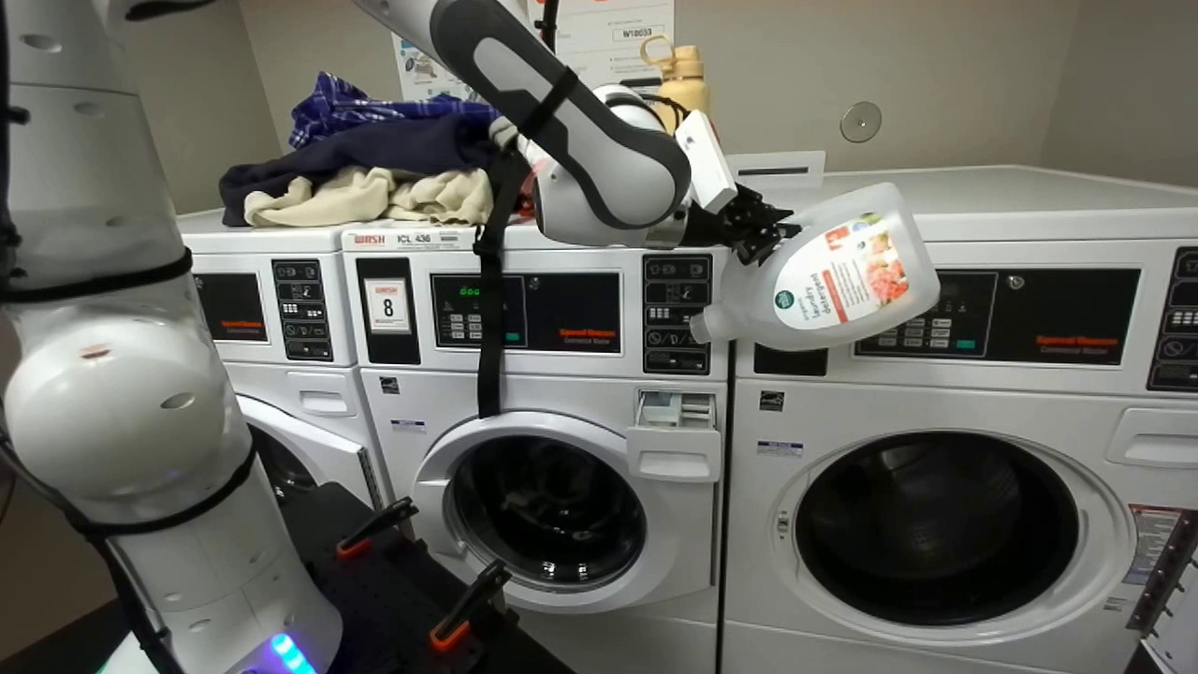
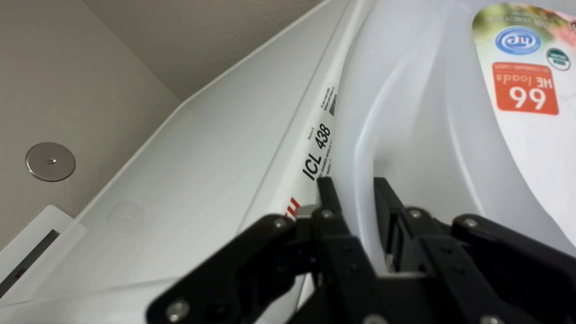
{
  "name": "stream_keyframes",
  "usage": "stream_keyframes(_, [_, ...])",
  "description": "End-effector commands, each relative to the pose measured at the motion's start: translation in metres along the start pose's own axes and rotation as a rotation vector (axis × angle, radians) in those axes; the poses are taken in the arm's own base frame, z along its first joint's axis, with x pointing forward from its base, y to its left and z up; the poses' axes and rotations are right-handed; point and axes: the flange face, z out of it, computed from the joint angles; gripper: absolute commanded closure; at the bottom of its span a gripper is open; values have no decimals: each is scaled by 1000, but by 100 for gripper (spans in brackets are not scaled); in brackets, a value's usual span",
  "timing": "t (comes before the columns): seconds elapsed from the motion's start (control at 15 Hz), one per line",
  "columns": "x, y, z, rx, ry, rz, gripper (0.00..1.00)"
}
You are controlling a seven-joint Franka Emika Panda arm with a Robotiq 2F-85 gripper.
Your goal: Tip the bottle over the soap chamber
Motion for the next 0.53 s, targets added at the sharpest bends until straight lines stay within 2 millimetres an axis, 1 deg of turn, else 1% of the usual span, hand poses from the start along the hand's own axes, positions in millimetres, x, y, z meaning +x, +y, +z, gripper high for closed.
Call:
stream_keyframes(0.0, [-14, 1, -18, -14, -52, -25, 94])
stream_keyframes(0.47, [-5, -13, -26, 5, -44, -36, 94])
